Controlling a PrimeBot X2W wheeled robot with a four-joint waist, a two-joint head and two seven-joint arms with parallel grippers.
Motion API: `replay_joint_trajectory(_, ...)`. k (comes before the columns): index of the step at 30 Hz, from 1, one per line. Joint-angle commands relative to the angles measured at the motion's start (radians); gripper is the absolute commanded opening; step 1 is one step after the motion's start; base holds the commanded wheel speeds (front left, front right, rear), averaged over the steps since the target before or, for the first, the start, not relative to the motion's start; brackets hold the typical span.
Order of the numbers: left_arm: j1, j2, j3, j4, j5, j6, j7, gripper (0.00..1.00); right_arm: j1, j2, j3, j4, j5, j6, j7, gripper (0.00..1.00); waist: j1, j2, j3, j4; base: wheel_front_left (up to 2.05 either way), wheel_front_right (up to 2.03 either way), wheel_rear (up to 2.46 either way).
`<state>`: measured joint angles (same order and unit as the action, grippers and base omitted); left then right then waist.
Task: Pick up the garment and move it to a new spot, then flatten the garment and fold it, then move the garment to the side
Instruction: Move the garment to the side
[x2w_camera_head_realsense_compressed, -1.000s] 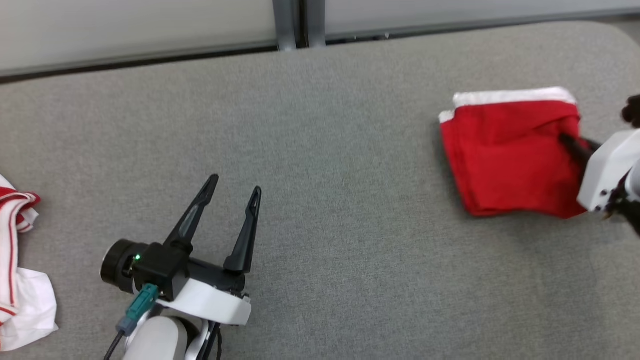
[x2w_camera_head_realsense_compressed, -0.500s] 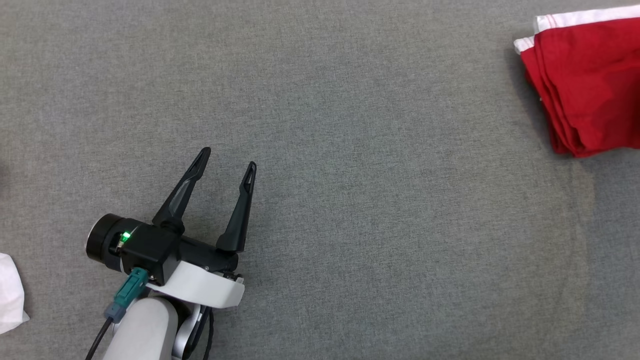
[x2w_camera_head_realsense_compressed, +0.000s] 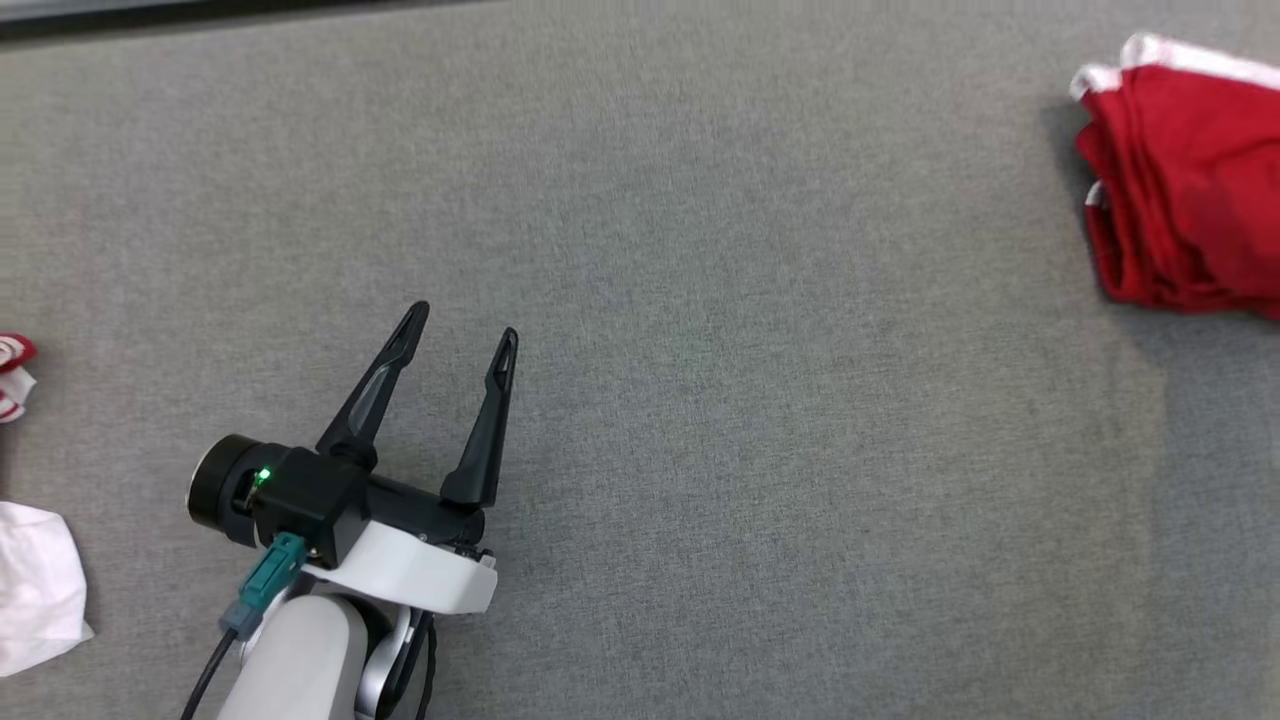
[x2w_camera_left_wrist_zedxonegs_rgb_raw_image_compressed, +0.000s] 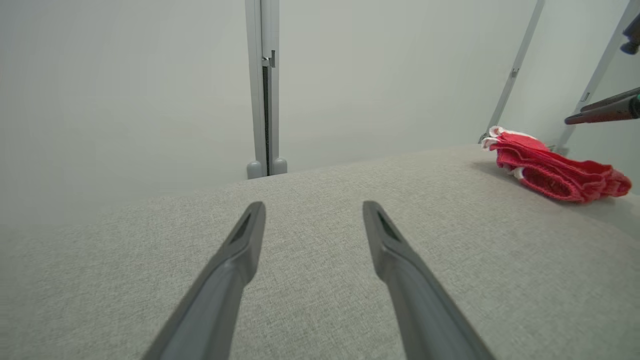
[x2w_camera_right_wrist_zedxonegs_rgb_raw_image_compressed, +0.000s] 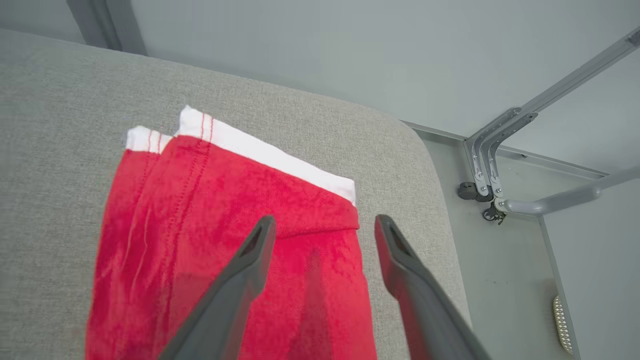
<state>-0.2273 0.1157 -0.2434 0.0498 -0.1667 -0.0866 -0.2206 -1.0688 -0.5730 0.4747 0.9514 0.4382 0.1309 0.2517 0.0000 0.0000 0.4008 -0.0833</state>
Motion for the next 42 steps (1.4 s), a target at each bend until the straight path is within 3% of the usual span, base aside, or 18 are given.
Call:
replay_joint_trajectory(1, 0.015, 0.002, 0.005, 0.007, -0.008, 0.008, -0.008, 1.00, 0.020, -0.001, 0.012, -0.010, -0.008, 0.000, -0.025, 1.00, 0.0000, 0.0000, -0.046, 0.011, 0.00, 0.00, 0.00)
replay_joint_trajectory(11, 0.085, 0.019, 0.069, 0.033, -0.048, 0.042, -0.029, 1.00, 0.127, 0.023, 0.031, -0.195, 0.016, 0.000, -0.225, 1.00, 0.0000, 0.0000, -0.213, 0.049, 0.00, 0.00, 0.00)
replay_joint_trajectory(18, 0.175, 0.042, 0.115, 0.014, -0.075, 0.073, -0.023, 1.00, 0.400, 0.053, -0.082, -0.394, 0.023, 0.000, -0.320, 1.00, 0.0000, 0.0000, -0.342, 0.091, 0.00, 0.00, 0.00)
replay_joint_trajectory(31, 0.287, 0.048, 0.129, 0.023, -0.089, 0.101, -0.027, 1.00, 0.917, 0.243, -0.380, -0.717, -0.070, 0.000, -0.476, 1.00, 0.0000, 0.0000, -0.423, 0.136, 0.00, 0.00, 0.00)
replay_joint_trajectory(37, 0.316, 0.037, 0.125, 0.038, -0.092, 0.098, -0.036, 1.00, 1.079, 0.304, -0.415, -0.806, -0.081, 0.001, -0.503, 1.00, 0.0000, 0.0000, -0.435, 0.148, 0.00, 0.00, 0.00)
replay_joint_trajectory(42, 0.336, 0.028, 0.133, 0.054, -0.083, 0.104, -0.043, 1.00, 1.115, 0.307, -0.381, -0.808, -0.064, 0.001, -0.512, 1.00, 0.0000, 0.0000, -0.433, 0.150, 0.00, 0.00, 0.00)
